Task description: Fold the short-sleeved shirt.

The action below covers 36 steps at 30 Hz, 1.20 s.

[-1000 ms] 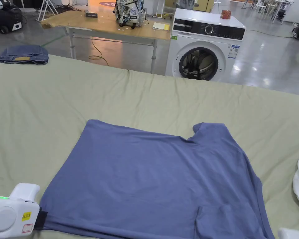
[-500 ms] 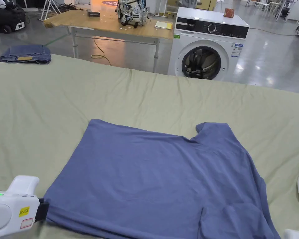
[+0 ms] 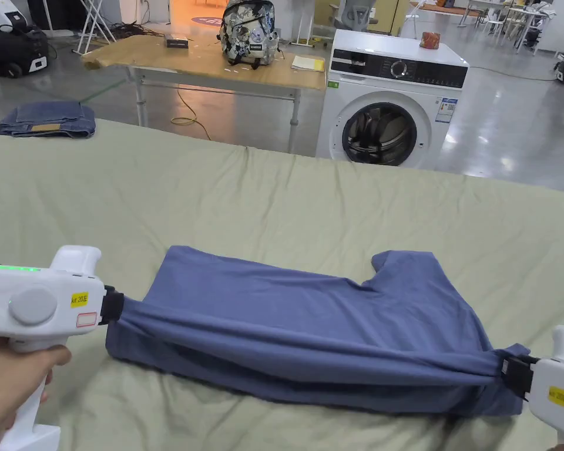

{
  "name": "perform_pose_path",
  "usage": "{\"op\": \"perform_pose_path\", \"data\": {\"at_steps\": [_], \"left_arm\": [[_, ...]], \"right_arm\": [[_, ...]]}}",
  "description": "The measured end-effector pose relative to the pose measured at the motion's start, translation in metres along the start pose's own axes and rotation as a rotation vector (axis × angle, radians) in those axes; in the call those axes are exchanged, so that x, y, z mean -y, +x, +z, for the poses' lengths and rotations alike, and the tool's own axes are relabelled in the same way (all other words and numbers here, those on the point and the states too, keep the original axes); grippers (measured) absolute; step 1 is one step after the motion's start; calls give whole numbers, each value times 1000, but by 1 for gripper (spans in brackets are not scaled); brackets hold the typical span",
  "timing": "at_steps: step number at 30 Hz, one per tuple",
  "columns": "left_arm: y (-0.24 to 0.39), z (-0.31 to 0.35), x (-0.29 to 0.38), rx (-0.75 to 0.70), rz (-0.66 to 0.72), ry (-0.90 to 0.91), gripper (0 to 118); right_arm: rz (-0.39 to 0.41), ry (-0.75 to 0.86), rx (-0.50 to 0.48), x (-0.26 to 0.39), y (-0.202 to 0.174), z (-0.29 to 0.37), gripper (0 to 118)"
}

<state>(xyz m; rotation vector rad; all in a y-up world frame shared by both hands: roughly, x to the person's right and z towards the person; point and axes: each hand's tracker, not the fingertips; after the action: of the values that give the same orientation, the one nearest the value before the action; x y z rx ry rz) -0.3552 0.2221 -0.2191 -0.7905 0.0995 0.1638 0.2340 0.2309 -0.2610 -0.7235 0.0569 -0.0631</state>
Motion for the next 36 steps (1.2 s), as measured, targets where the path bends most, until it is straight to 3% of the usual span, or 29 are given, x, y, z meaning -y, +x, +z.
{"op": "perform_pose_path", "data": {"at_steps": [5,12,16,18,19,21,22,24,28,30,31,33,34,36], "left_arm": [[0,-50,-30,2,18,-30,2],[5,-122,-32,-39,1,-160,2],[3,-134,-24,-49,13,-185,4],[3,-131,-21,-44,27,-166,19],[4,-127,-20,-54,29,-147,36],[5,-117,-20,-53,21,-100,40],[6,-111,-20,-34,34,-62,49],[8,-100,-22,6,57,-19,55],[21,-67,-18,20,48,132,55],[29,-48,-13,23,30,208,55],[34,-37,-10,18,15,229,51],[45,-20,0,4,-11,289,29],[49,-11,5,-4,-31,304,13],[48,-8,13,-32,-50,351,4]], "right_arm": [[-52,-68,1,-21,-4,-57,8],[-20,-168,29,-20,-11,-124,9],[-10,-198,31,-17,-4,-147,20],[0,-190,43,-21,1,-149,43],[0,-169,60,-22,0,-146,52],[-21,-105,65,-24,-2,-136,57],[-31,-66,47,-27,0,-128,65],[-22,12,38,-29,-7,-112,66],[51,193,45,-27,-36,-70,66],[82,276,47,-22,-51,-48,62],[93,317,43,-19,-58,-38,49],[110,378,54,-11,-70,-22,15],[110,404,56,-7,-75,-14,9],[107,450,16,1,-81,0,0]]}}
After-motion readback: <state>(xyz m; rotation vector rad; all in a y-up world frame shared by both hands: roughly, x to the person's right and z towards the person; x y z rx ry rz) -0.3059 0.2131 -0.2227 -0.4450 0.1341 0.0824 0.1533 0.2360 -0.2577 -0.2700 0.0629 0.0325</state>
